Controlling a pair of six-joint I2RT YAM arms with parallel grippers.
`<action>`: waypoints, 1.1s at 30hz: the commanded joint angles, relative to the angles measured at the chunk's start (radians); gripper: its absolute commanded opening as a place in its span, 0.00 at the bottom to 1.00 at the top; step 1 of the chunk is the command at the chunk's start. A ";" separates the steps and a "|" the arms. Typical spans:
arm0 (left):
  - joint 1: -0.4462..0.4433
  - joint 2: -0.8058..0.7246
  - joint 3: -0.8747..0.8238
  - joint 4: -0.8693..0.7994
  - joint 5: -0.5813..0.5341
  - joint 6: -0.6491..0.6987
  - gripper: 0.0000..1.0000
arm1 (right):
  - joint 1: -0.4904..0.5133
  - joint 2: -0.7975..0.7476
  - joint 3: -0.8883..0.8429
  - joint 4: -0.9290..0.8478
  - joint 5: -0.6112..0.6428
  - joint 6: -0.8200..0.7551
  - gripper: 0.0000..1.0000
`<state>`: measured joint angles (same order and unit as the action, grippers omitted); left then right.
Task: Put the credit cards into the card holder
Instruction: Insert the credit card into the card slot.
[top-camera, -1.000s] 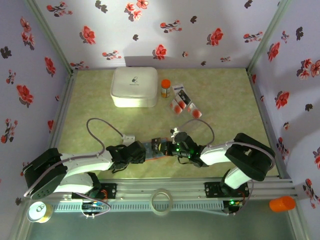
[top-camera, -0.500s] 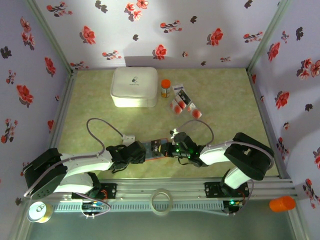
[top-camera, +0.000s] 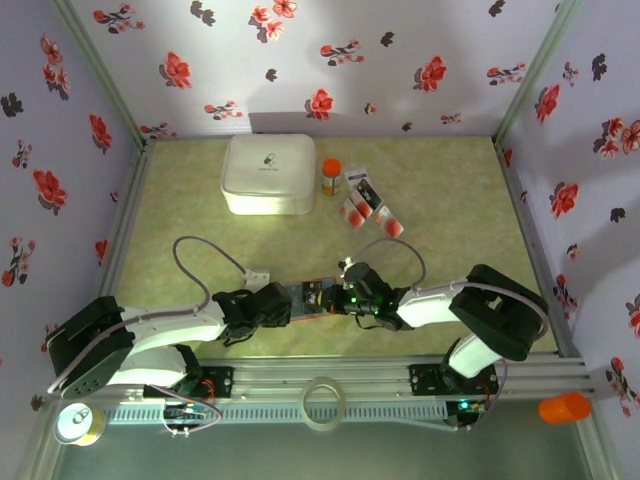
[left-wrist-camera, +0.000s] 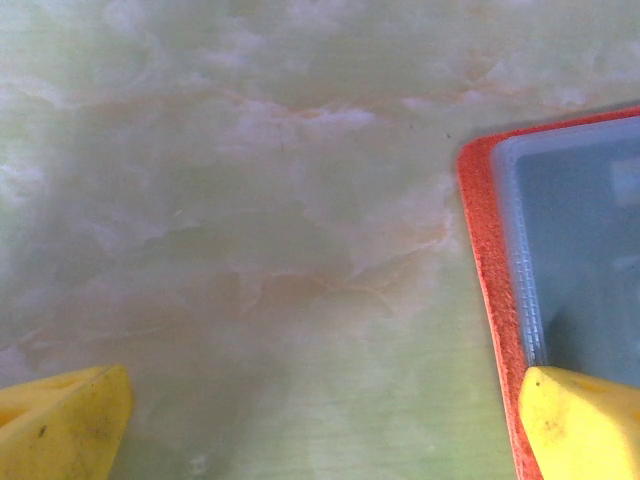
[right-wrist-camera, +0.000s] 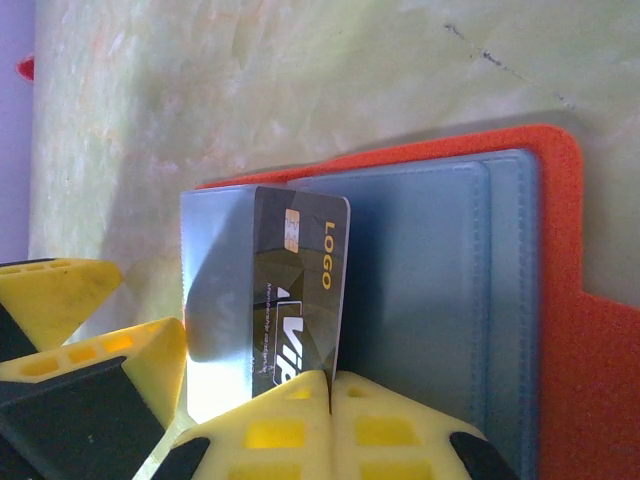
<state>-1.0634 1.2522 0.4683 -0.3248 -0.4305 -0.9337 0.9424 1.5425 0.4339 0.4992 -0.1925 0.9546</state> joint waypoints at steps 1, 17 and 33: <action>-0.006 0.007 -0.019 -0.018 -0.024 -0.007 1.00 | 0.000 0.002 0.009 -0.130 -0.007 0.000 0.00; -0.006 0.012 -0.017 -0.011 -0.024 0.000 1.00 | -0.006 0.047 0.090 -0.232 -0.044 -0.028 0.00; -0.006 0.014 -0.026 -0.005 -0.025 -0.005 1.00 | -0.026 -0.009 0.111 -0.335 -0.049 -0.060 0.00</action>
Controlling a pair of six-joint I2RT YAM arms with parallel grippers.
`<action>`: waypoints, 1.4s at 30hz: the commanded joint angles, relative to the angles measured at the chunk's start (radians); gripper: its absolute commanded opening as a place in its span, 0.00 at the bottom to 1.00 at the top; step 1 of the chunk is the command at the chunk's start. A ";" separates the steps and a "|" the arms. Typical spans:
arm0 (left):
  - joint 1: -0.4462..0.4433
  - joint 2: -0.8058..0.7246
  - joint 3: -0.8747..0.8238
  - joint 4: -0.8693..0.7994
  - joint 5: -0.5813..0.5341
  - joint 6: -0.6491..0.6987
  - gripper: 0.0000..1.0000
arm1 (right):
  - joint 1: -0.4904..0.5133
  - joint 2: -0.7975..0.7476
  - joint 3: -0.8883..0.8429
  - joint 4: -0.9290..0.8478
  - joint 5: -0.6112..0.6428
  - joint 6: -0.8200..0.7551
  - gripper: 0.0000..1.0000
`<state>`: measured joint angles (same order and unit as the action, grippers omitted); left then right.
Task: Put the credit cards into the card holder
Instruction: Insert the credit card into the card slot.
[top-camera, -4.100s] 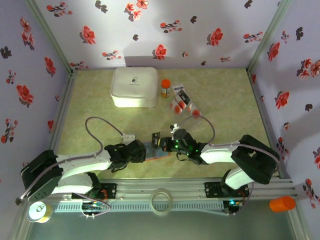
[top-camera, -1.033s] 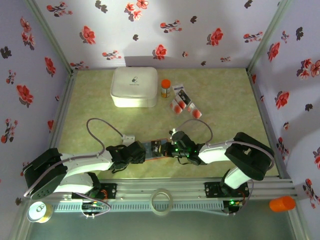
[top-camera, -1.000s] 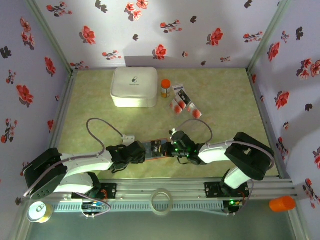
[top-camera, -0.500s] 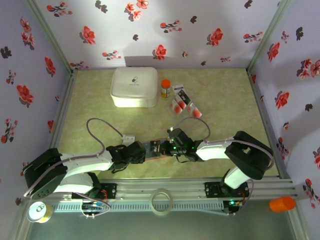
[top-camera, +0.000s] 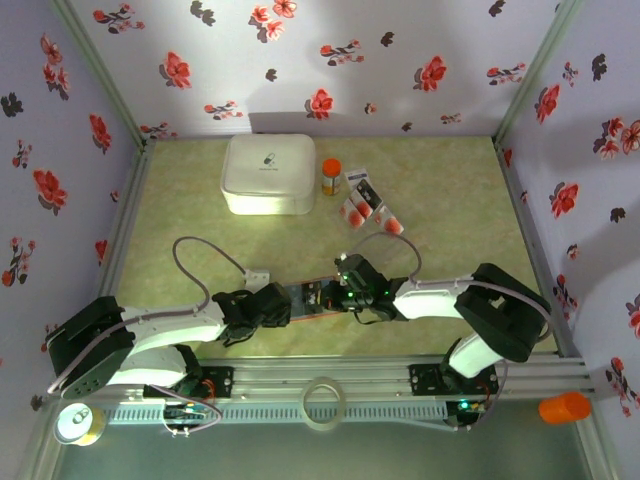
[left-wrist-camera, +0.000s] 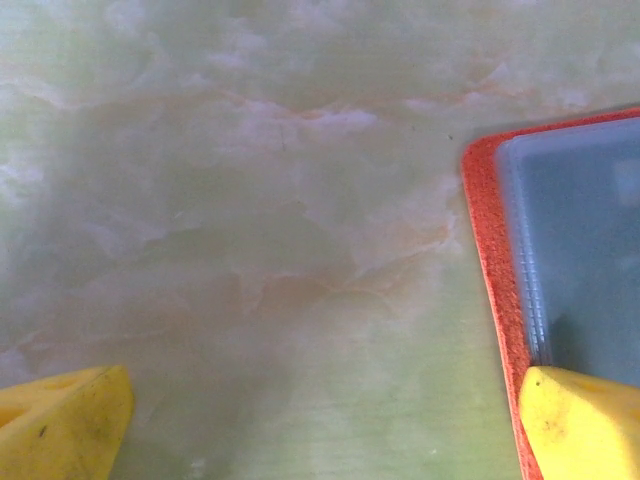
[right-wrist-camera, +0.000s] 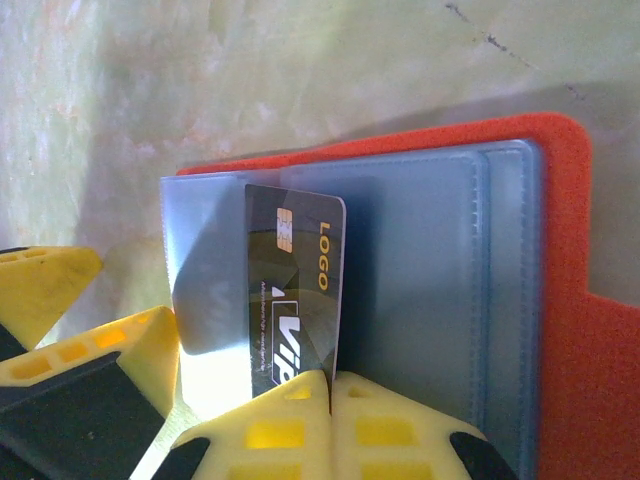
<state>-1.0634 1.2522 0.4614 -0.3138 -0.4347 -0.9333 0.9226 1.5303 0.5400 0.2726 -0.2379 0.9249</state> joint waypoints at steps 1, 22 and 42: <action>-0.006 0.013 -0.019 -0.015 -0.020 -0.005 1.00 | -0.005 0.008 0.008 -0.108 -0.007 -0.031 0.00; -0.006 0.020 -0.012 -0.008 -0.019 -0.006 1.00 | -0.006 0.116 0.083 -0.104 -0.076 -0.040 0.01; 0.084 -0.132 -0.030 -0.112 -0.025 -0.054 1.00 | -0.008 0.010 0.260 -0.405 0.028 -0.236 0.11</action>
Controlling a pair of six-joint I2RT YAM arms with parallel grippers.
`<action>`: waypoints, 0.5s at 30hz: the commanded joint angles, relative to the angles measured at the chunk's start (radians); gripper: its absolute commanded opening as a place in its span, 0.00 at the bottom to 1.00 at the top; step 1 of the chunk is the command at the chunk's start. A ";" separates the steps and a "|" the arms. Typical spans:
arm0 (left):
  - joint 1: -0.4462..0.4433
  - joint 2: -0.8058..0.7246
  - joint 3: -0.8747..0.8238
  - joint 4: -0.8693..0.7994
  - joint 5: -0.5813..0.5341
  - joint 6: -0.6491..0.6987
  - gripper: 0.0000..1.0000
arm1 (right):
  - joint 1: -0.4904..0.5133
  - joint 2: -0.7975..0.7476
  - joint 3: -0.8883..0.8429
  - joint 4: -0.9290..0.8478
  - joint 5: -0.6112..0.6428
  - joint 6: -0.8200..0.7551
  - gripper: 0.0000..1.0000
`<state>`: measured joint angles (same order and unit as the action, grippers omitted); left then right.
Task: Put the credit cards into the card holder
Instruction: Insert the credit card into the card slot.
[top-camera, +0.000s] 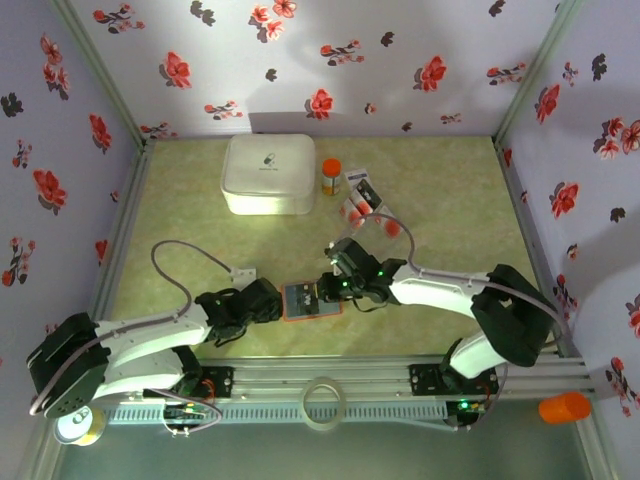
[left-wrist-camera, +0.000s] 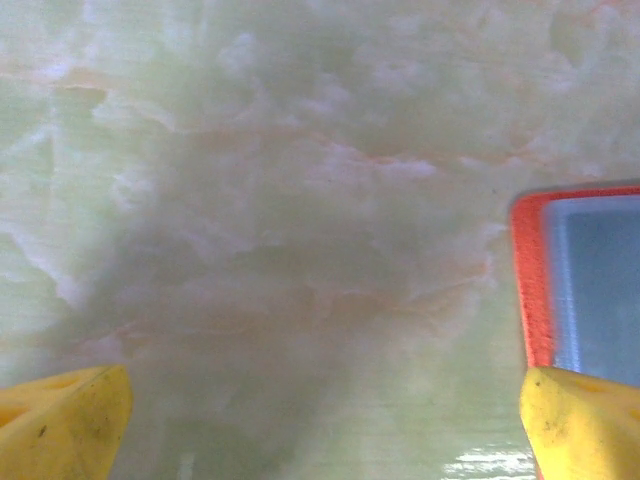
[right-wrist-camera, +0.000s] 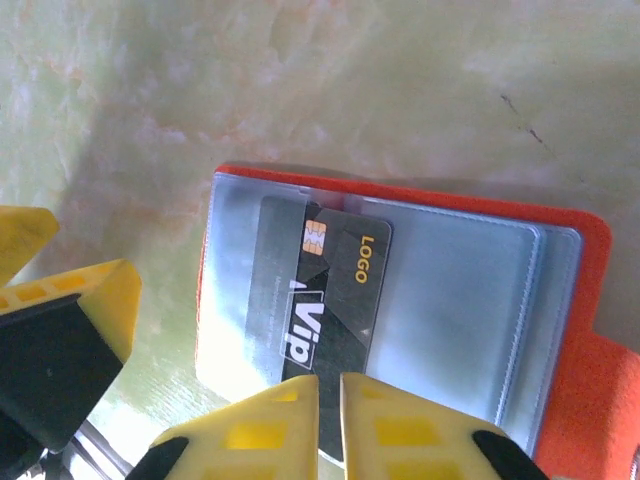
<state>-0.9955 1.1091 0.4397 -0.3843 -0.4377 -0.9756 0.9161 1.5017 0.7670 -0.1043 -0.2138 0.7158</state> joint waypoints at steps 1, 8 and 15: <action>0.020 0.022 -0.003 -0.045 -0.019 -0.005 1.00 | -0.001 0.049 0.039 -0.024 0.003 -0.027 0.10; 0.032 0.096 0.026 -0.037 -0.010 0.032 1.00 | 0.006 0.104 0.072 -0.013 -0.005 -0.028 0.08; 0.040 0.168 0.055 -0.002 0.005 0.070 1.00 | 0.016 0.154 0.099 -0.014 -0.013 -0.036 0.07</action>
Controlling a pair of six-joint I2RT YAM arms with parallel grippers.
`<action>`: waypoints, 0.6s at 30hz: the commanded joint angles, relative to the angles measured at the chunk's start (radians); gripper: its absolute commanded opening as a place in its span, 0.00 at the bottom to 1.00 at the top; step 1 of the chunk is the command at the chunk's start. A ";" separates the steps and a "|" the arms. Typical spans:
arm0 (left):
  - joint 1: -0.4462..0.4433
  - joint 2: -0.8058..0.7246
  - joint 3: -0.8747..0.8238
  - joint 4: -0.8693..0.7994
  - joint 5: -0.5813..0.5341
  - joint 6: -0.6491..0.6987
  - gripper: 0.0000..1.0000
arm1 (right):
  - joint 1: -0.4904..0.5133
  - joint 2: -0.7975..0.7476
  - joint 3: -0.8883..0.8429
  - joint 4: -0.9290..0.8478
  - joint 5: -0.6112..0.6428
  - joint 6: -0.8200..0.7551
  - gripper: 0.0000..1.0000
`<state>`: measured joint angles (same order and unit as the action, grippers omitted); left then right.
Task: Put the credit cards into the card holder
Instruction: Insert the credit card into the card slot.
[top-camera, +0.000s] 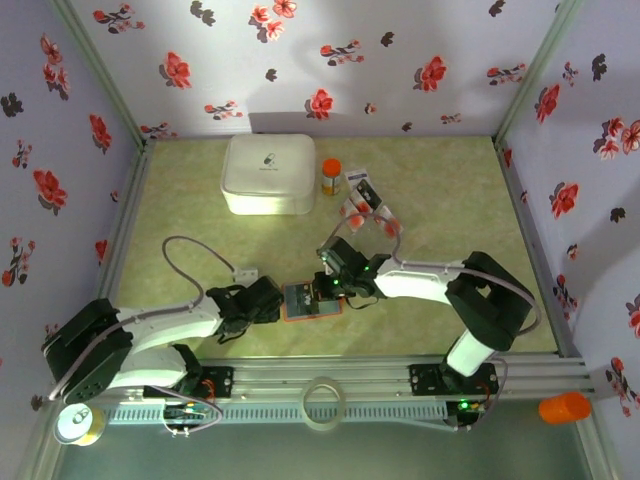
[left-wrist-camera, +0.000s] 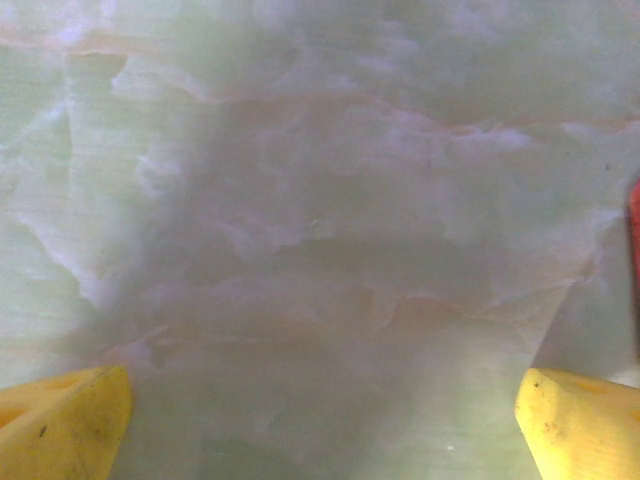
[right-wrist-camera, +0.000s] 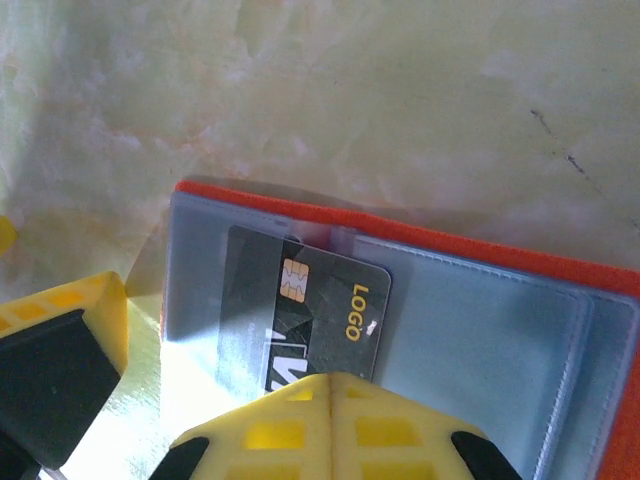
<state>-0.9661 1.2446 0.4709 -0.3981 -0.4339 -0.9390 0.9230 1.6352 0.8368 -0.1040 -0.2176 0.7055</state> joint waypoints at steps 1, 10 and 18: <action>0.011 0.042 0.030 0.017 0.004 0.039 1.00 | 0.009 0.031 0.032 -0.016 -0.008 -0.026 0.07; 0.012 0.112 0.055 0.055 0.023 0.059 1.00 | 0.040 0.112 0.082 -0.004 -0.026 -0.011 0.05; 0.013 0.132 0.055 0.075 0.034 0.061 1.00 | 0.060 0.128 0.120 0.007 -0.041 0.006 0.03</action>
<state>-0.9611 1.3418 0.5285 -0.3477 -0.4339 -0.9058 0.9718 1.7638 0.9356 -0.0948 -0.2401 0.7021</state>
